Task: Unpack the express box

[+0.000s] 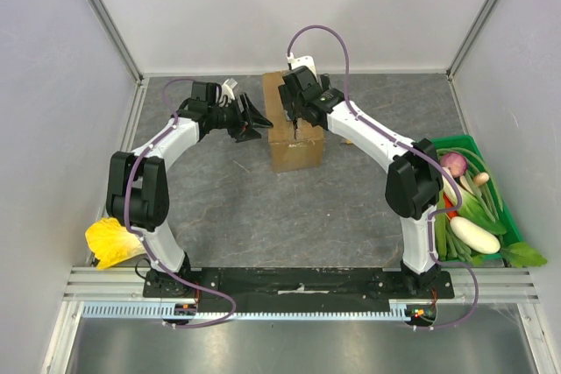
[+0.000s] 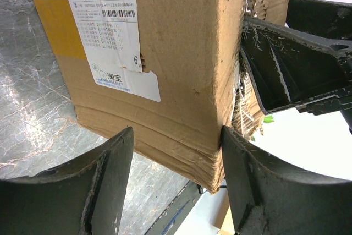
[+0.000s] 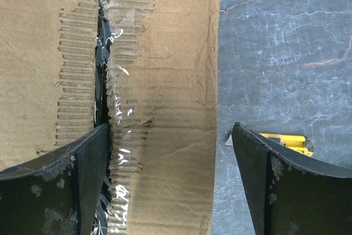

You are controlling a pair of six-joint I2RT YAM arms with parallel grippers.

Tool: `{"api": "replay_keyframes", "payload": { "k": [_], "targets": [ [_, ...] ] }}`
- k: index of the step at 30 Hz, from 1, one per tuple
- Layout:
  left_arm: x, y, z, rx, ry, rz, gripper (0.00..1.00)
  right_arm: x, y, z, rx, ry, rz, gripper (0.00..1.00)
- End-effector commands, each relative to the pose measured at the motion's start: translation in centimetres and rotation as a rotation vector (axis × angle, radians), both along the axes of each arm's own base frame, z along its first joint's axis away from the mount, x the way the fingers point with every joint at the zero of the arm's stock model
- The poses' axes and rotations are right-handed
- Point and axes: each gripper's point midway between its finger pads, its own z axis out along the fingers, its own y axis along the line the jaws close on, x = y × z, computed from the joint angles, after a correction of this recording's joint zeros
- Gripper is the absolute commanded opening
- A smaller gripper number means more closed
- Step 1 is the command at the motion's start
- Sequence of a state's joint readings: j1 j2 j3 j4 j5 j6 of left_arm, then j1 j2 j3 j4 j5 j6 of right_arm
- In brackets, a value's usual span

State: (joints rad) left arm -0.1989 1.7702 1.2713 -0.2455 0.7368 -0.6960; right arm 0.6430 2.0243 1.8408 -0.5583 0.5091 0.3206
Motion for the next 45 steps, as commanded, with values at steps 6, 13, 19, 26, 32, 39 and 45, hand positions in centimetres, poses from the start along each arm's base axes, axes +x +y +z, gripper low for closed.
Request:
{"api": "replay_keyframes", "payload": {
  "k": [6, 13, 19, 26, 32, 39, 45],
  "targets": [
    [0.0, 1.8, -3.0, 0.159, 0.047, 0.038, 0.67, 0.0, -4.0, 4.9, -0.164, -0.072, -0.055, 0.87],
    [0.0, 1.9, -3.3, 0.163, 0.055, 0.039, 0.66, -0.1, -4.9, 7.6, -0.181, -0.117, -0.068, 0.78],
    [-0.1, 1.9, -3.6, 0.166, 0.063, 0.038, 0.66, -0.3, -4.6, 7.4, -0.175, -0.104, -0.051, 0.56],
    [-0.2, 1.8, -3.6, 0.163, 0.065, 0.032, 0.66, -0.5, -4.5, 7.4, -0.153, -0.099, -0.056, 0.42],
    [-0.3, 1.8, -3.4, 0.155, 0.065, 0.026, 0.66, -0.4, -4.5, 7.8, -0.115, -0.099, -0.056, 0.44],
    [-0.2, 1.4, -2.7, 0.131, 0.051, 0.012, 0.66, -0.4, -5.2, 8.7, -0.057, -0.103, -0.053, 0.46],
    [-0.2, 1.2, -2.4, 0.122, 0.046, 0.008, 0.67, -0.3, -5.8, 8.9, 0.005, -0.098, -0.054, 0.46]
  ]
}}
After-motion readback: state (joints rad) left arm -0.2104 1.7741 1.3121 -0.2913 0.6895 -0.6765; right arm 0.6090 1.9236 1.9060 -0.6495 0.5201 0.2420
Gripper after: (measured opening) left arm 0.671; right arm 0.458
